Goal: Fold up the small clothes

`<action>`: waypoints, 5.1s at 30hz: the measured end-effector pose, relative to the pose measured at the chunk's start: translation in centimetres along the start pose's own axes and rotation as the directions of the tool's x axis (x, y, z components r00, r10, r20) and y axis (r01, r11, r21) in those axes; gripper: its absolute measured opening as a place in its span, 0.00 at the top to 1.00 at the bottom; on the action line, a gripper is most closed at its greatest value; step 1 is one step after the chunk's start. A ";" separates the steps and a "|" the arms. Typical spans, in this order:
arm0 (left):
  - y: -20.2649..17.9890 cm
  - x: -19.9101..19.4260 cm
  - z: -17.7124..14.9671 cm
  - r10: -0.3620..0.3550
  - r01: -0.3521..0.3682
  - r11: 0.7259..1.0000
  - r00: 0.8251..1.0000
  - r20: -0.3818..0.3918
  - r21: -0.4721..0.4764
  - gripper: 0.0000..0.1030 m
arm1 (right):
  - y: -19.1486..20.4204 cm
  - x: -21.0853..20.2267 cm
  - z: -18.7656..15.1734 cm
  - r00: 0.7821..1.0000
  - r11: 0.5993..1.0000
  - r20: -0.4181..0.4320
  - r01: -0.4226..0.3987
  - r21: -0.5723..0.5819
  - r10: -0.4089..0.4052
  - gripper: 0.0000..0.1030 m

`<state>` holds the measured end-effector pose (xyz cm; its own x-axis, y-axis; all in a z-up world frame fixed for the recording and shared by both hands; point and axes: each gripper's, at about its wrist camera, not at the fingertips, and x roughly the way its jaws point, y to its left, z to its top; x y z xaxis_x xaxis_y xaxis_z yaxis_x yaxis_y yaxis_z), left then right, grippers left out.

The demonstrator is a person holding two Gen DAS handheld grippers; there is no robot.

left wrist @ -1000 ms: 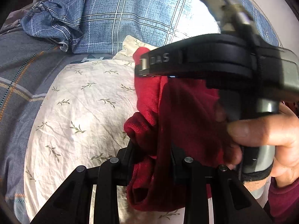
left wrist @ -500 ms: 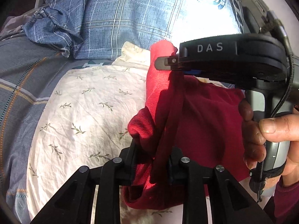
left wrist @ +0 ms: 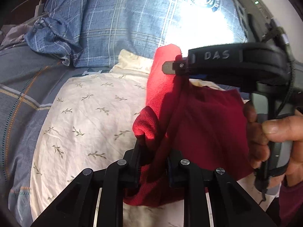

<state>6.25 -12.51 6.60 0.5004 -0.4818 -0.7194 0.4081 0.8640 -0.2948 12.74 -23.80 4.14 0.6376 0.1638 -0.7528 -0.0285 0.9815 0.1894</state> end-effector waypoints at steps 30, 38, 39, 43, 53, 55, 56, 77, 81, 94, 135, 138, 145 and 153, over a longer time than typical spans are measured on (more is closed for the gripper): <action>-19.1 -0.1 0.8 -0.198 0.213 0.959 0.976 -0.095 0.187 0.83 | -16.3 -12.7 -3.0 0.979 0.978 0.065 0.189 0.088 -0.195 0.85; -22.6 3.8 -0.3 -0.181 0.210 0.957 0.971 -0.155 0.198 0.83 | -22.0 -12.0 -5.2 0.976 0.962 0.024 0.211 0.173 -0.219 0.85; -22.9 4.2 -0.6 -0.178 0.209 0.958 0.971 -0.162 0.196 0.83 | -22.7 -11.5 -5.4 0.975 0.959 0.014 0.213 0.189 -0.220 0.85; -23.2 6.2 -0.7 -0.170 0.204 0.961 0.968 -0.182 0.186 0.82 | -24.8 -9.7 -6.5 0.968 0.940 -0.019 0.246 0.238 -0.249 0.90; -20.1 0.5 -0.5 -0.243 0.273 0.933 0.958 -0.151 0.233 0.48 | -22.2 -16.3 -10.1 0.979 0.938 0.102 0.135 0.319 -0.175 0.42; -18.8 -1.3 -0.8 -0.215 0.237 0.933 0.970 -0.110 0.270 0.46 | -21.4 -17.6 -11.6 0.984 0.934 0.137 0.060 0.351 -0.115 0.35; -18.3 -1.9 -0.9 -0.187 0.205 0.937 0.978 -0.092 0.282 0.46 | -21.1 -17.7 -12.2 0.987 0.933 0.131 0.039 0.358 -0.092 0.35; -14.1 1.7 -2.5 0.004 0.019 0.974 0.995 -0.100 0.227 0.44 | -18.2 -16.2 -17.3 0.970 0.919 0.021 0.224 0.324 -0.244 0.66; -14.1 1.4 -1.2 0.022 -0.010 0.974 0.998 -0.053 0.226 0.44 | -16.6 -19.1 -16.3 0.958 0.928 0.115 0.217 0.301 -0.262 0.65; -13.9 4.8 -0.8 0.019 -0.011 0.984 0.999 -0.044 0.177 0.24 | -14.9 -12.7 -15.6 0.936 0.934 0.069 0.336 0.124 -0.346 0.71; -13.5 2.7 0.0 0.059 -0.056 0.984 0.998 -0.011 0.169 0.26 | -17.6 -14.5 -15.1 0.945 0.902 0.064 0.284 0.326 -0.320 0.79; -13.3 3.3 -0.1 0.054 -0.051 0.985 0.998 -0.016 0.163 0.23 | -17.6 -14.4 -15.6 0.933 0.900 0.071 0.317 0.300 -0.352 0.81; -12.8 4.0 0.5 0.017 -0.012 0.989 0.999 -0.031 0.146 0.23 | -18.5 -15.3 -15.9 0.941 0.904 0.114 0.266 0.335 -0.319 0.63; -11.5 6.3 2.0 -0.109 0.117 0.989 0.990 -0.085 0.091 0.21 | -21.5 -14.8 -16.6 0.955 0.896 0.180 0.142 0.421 -0.236 0.16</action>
<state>6.19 -25.74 6.73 0.3858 -0.5589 -0.7340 0.5317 0.7849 -0.3181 -8.88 -45.63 0.72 0.7540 -0.0930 -0.6503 0.3891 0.8608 0.3281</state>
